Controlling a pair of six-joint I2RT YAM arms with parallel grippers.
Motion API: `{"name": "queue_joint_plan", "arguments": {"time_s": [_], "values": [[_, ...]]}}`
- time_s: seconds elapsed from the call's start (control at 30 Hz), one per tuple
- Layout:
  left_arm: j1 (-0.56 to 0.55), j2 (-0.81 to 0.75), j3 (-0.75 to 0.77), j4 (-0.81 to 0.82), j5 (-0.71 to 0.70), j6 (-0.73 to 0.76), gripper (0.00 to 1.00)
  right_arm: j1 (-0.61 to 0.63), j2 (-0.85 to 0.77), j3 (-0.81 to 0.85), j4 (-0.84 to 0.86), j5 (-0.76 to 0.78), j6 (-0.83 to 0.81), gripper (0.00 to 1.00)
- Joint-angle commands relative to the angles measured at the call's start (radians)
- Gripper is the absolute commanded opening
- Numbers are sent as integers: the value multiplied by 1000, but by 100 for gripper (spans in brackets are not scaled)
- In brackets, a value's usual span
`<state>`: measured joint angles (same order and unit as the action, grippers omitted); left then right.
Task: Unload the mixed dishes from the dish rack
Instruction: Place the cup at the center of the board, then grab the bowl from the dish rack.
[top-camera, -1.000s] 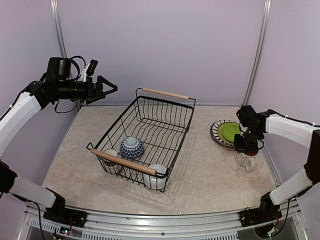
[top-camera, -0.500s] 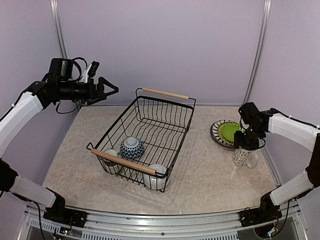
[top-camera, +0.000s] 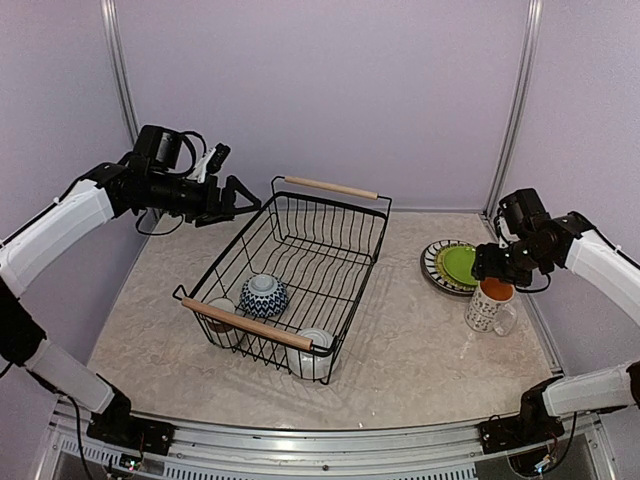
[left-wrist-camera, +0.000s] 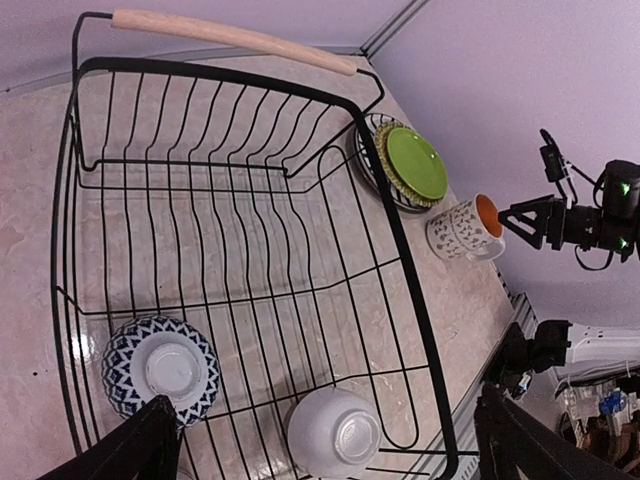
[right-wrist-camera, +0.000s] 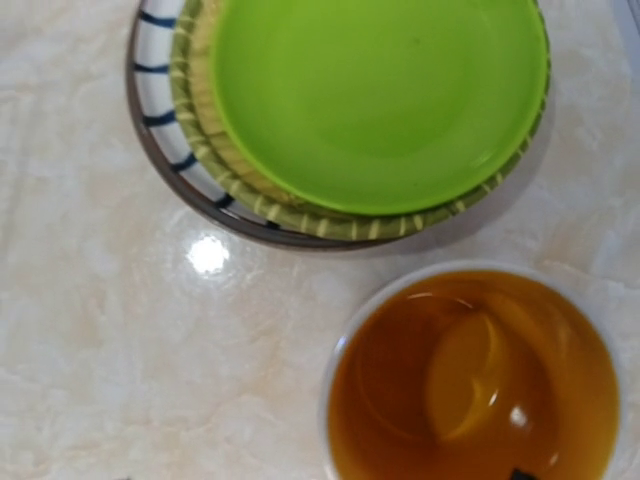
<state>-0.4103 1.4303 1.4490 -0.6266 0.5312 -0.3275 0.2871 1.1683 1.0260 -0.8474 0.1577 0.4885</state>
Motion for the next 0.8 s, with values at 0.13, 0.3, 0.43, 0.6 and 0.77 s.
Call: {"name": "queue_joint_plan", "arguments": {"time_s": [0.13,0.3,0.43,0.6,0.77], "values": [[-155,150,95,-171,-246,96,97,15,-81,4,20,-15,-4,79],[-181,292,164,-260,-349,97,93,18,-86,-20,49,-29,-12,80],[-187,365,192,-285,-375,102,91,21,-83,-21,52,-32,-20,80],[-199,457,249,-339,-452,104,87,22,-103,-28,66,-35,-22,81],[-202,543,286,-380,-495,97,80,22,-128,-39,60,-29,-24,81]]}}
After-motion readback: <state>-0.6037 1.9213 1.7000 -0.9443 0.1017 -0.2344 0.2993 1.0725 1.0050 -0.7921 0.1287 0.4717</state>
